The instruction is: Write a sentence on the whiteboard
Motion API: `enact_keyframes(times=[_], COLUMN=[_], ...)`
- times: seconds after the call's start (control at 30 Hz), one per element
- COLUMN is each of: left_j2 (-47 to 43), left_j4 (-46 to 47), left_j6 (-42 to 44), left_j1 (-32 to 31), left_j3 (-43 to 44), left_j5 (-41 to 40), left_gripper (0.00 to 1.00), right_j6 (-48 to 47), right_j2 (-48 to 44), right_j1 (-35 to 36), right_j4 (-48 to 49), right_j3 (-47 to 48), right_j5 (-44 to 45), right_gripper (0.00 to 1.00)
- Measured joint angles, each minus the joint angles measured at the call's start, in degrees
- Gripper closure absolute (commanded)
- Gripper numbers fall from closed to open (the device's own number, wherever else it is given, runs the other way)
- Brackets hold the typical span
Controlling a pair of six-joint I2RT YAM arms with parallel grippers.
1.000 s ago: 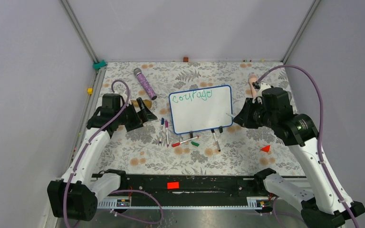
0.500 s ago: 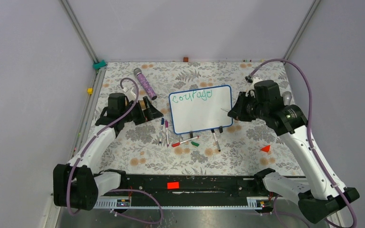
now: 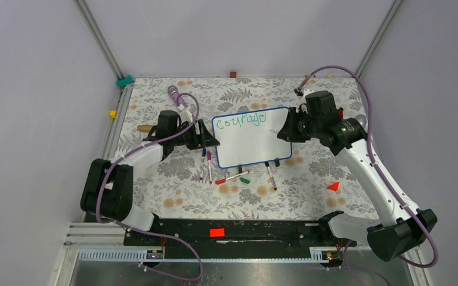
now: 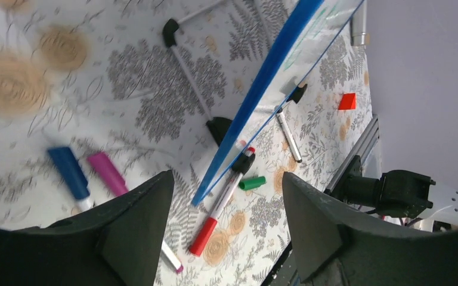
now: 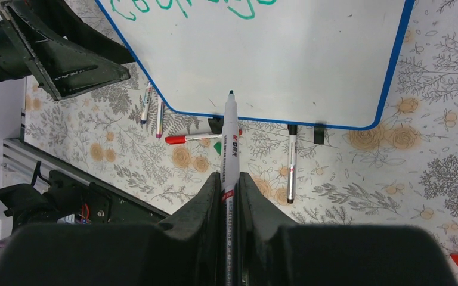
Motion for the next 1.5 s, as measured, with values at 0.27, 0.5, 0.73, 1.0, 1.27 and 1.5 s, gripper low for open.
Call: enact_keyframes(times=[0.27,0.5,0.73,1.0,1.27,1.5], left_j2=[4.3,8.0,10.3,10.6,10.5,9.9], left_j4=[4.9,4.0,3.8,3.2,1.8,0.9], left_j6=[2.9,6.7,7.3,8.6,11.6,13.1], left_j1=[-0.6,-0.8,-0.8,-0.8,-0.9,-1.0], left_j3=[3.7,7.7,8.6,8.6,8.6,8.6], left_j5=[2.8,4.8,6.1,6.6,8.8,8.7], left_gripper=[0.38,0.51,0.58,0.81,0.95,1.0], right_j6=[-2.6,-3.6,-3.7,-5.3,-7.8,-8.7], right_j2=[5.8,7.8,8.0,12.1,14.2,15.5], right_j1=[0.0,0.0,0.0,1.5,4.6,6.3], right_j4=[3.2,4.9,6.4,7.6,7.8,7.8], right_j3=[1.9,3.3,3.3,4.8,5.5,5.5], right_j5=[2.1,2.8,3.6,5.7,8.5,12.7], right_gripper=[1.0,1.0,1.0,1.0,1.0,1.0])
